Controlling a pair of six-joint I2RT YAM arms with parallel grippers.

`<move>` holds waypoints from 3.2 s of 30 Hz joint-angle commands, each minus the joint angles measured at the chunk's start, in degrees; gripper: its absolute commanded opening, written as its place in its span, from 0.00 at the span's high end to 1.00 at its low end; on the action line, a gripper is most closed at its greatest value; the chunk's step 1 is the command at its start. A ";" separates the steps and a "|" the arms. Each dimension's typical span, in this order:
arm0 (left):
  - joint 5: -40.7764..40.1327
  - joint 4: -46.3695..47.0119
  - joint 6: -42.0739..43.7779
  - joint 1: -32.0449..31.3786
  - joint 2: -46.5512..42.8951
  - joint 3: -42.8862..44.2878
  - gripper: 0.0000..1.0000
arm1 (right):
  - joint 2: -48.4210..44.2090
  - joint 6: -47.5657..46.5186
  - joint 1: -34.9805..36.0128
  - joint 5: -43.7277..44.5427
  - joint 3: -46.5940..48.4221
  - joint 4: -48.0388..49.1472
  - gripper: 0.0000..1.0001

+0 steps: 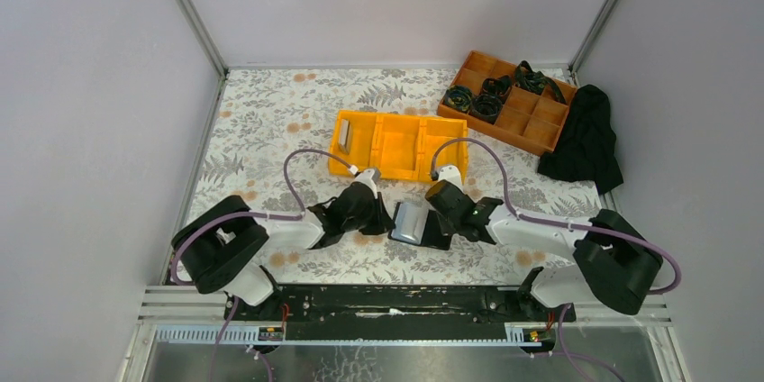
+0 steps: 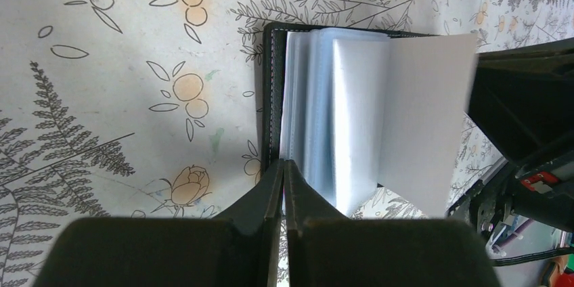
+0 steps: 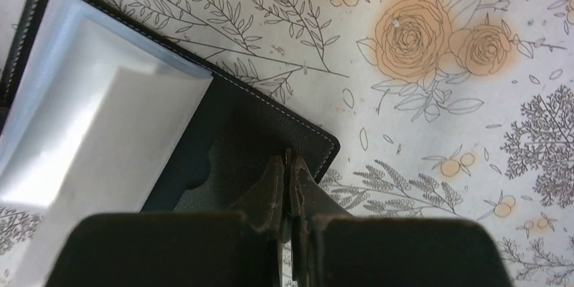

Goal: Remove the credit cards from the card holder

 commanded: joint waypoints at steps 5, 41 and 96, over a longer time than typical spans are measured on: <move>2.70 3.14 1.42 0.37 4.73 3.26 0.93 | 4.65 -3.72 -1.76 -2.92 2.87 9.70 1.00; 2.24 1.78 2.99 0.32 4.25 7.39 0.92 | 2.98 -5.21 -4.47 -3.40 -2.29 15.29 1.00; 4.94 1.31 5.62 -2.24 5.95 12.67 0.91 | 1.45 -4.37 -6.01 -4.80 -4.69 17.14 0.99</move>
